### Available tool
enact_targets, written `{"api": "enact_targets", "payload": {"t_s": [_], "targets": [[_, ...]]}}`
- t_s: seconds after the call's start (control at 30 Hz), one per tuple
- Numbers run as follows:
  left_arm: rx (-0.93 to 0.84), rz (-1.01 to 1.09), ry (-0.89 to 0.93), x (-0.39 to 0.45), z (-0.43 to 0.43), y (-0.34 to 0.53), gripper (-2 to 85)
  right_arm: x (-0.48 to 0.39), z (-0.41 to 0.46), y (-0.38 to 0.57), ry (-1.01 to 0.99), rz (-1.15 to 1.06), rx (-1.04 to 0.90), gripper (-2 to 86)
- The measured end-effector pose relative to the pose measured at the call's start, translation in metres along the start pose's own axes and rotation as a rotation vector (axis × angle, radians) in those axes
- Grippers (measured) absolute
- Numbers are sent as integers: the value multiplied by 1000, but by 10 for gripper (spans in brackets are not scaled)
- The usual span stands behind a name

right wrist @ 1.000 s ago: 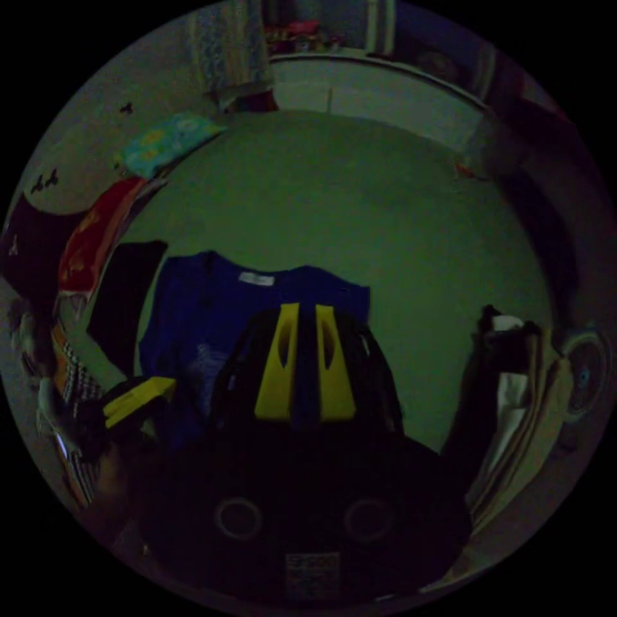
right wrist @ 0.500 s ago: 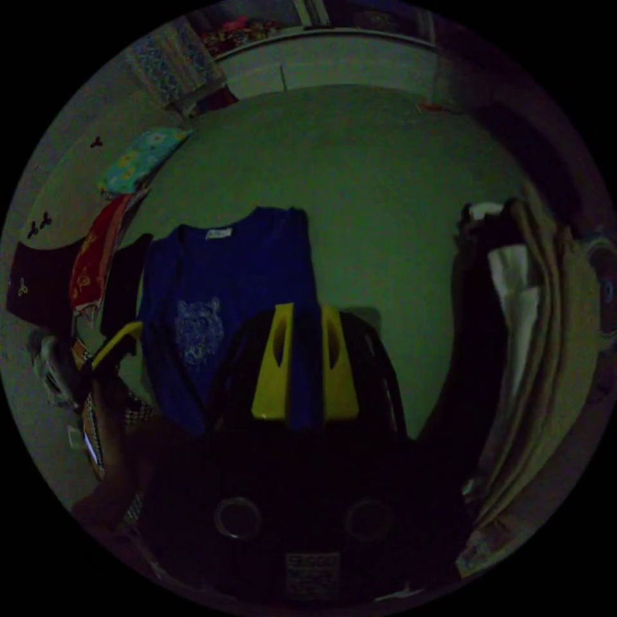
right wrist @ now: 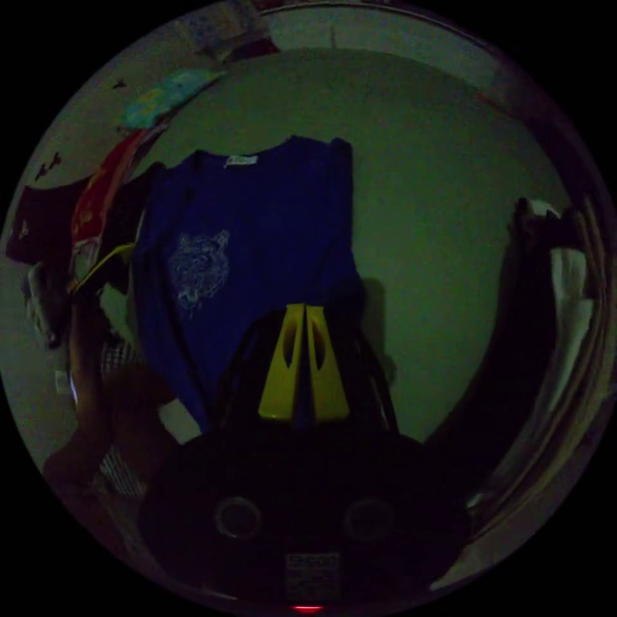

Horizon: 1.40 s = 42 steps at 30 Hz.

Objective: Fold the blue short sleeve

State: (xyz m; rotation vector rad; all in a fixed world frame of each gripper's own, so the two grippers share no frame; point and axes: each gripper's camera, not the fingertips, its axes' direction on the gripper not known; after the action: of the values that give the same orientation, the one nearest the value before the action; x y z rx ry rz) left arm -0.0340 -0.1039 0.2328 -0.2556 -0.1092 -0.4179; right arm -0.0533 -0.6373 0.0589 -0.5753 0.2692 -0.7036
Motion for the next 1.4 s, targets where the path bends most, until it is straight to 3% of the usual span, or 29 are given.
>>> {"api": "enact_targets", "payload": {"t_s": [0.13,0.37,0.47,0.57,0.83,0.93,1.1,1.27,1.4], "targets": [[7,-51,-22,-14,-4,5,1,2,-18,-9,94,55,226,30],[-11,-67,-12,-23,-3,17,4,8,21,-35,18,180,178,94],[-13,-50,-13,-23,-3,25,4,4,37,-31,-54,162,104,68],[-32,-35,-23,-22,-1,33,4,-4,34,-21,31,104,111,-4],[-22,-49,-2,-23,-1,64,1,8,-5,-4,183,206,293,-13],[-33,-43,-13,-20,2,77,1,10,3,11,189,244,233,0],[-49,-38,-19,-14,7,101,1,1,9,79,152,259,257,43],[-69,-14,-27,-5,12,133,5,-27,-4,216,105,86,226,67],[-59,-9,24,2,11,170,13,-37,-17,319,96,72,231,91]]}}
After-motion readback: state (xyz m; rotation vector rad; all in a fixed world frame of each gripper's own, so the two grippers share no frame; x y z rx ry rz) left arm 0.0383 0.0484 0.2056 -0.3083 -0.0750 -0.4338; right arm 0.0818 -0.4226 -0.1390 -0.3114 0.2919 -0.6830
